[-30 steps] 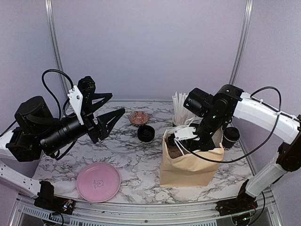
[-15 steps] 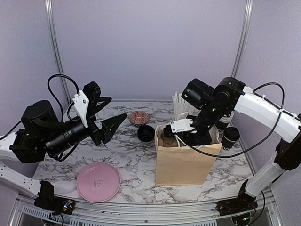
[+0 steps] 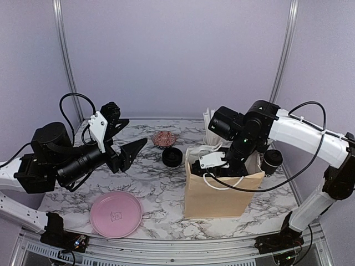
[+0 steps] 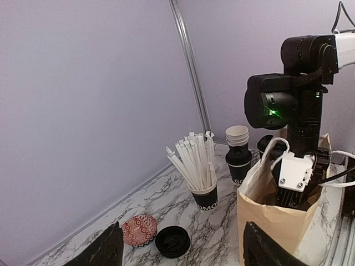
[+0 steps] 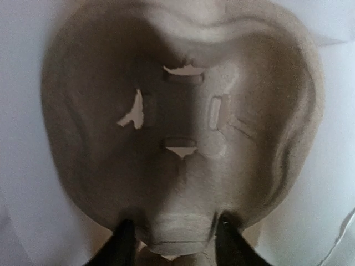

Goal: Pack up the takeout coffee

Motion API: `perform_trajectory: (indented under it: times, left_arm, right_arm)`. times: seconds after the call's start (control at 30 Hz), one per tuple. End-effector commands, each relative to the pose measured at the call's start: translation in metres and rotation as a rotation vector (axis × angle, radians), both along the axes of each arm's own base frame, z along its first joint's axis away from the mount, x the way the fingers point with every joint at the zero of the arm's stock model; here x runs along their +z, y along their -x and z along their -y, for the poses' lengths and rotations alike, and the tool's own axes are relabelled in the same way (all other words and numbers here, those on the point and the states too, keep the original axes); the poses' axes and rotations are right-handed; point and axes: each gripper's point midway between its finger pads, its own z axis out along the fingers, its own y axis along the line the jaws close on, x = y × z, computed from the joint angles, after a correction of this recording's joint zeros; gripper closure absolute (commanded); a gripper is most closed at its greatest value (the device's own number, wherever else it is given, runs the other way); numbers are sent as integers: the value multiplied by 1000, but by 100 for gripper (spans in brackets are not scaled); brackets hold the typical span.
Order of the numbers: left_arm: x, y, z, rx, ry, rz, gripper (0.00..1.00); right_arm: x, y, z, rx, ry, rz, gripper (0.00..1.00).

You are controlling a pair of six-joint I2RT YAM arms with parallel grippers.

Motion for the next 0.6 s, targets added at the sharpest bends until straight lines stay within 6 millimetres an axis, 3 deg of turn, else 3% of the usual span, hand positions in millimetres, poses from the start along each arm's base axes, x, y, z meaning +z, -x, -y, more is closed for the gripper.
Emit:
perform_trajectory:
  times: [0.0, 0.1, 0.27, 0.57]
  left_arm:
    - [1, -3, -3, 0, 39, -27, 22]
    - [-4, -5, 8, -26, 23, -44, 18]
    - [-3, -13, 36, -96, 5, -86, 17]
    - [6, -33, 111, -281, -34, -162, 16]
  right_arm:
    - [5, -6, 1, -13, 13, 40, 41]
    - [41, -19, -12, -5, -73, 127, 28]
    - [99, -21, -24, 62, -225, 230, 27]
    - [141, -9, -14, 141, -336, 317, 26]
